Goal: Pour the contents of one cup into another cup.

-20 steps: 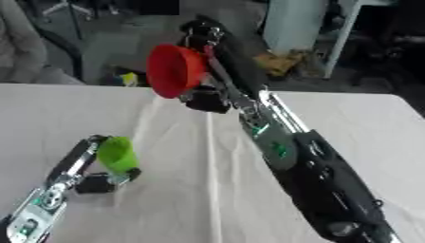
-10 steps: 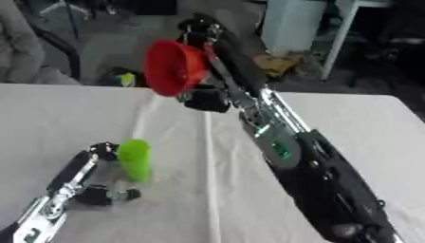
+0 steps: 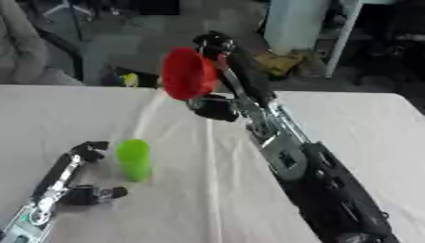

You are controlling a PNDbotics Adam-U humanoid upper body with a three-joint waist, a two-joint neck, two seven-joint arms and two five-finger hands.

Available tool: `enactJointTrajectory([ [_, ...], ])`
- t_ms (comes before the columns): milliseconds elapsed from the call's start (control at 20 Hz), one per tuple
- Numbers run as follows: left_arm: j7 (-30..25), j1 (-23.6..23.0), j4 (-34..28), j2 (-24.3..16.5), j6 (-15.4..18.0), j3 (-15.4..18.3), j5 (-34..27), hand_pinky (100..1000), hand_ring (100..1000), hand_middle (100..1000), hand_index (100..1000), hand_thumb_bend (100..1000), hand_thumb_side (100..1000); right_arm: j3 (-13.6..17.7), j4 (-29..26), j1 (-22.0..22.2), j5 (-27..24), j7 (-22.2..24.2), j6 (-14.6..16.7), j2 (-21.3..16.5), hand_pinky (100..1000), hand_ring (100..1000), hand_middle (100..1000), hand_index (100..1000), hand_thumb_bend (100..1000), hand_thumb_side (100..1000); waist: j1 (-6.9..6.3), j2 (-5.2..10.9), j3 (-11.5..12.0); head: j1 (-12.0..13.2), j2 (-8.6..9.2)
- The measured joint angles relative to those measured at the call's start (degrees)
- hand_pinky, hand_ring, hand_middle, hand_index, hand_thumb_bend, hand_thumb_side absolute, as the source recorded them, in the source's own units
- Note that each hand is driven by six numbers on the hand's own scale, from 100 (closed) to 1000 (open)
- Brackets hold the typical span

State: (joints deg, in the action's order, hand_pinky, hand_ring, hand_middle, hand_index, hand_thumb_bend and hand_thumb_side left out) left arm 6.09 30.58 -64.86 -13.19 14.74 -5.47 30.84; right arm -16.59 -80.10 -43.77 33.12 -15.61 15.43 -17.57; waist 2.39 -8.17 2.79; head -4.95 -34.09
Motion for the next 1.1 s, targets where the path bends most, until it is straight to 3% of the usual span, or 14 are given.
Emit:
enactJointTrajectory([
  [300,1.9,-1.6,-7.9,-1.0,-2.8,2.5,-5.4,726,706,747,848,843,704,1.4,4.7,2.1,-4.0,-1.1,-2.3,-0.3,899,807,413,595,100,237,-0.48,-0.31,0.4,-0.3,0.0],
  [550,1.8,-1.9,-13.9,-1.1,-4.2,2.7,-11.0,727,704,746,846,832,716,1.5,10.7,3.0,-6.6,-0.6,-2.6,0.8,892,812,413,603,100,254,-0.7,-0.75,0.9,-0.7,0.02],
  [800,-0.5,-1.9,-17.9,-2.5,-5.5,2.6,-21.2,729,701,743,843,827,727,0.9,16.6,3.1,-7.1,1.2,-0.8,3.0,895,820,432,615,100,281,-0.93,-0.99,1.2,-0.9,0.2],
  [1100,-2.1,-2.3,-19.4,-2.5,-6.1,2.5,-23.9,732,700,743,843,829,729,-0.3,21.3,4.0,-5.4,3.5,2.6,5.1,901,826,460,635,100,324,-1.04,-1.03,1.3,-1.2,0.23],
])
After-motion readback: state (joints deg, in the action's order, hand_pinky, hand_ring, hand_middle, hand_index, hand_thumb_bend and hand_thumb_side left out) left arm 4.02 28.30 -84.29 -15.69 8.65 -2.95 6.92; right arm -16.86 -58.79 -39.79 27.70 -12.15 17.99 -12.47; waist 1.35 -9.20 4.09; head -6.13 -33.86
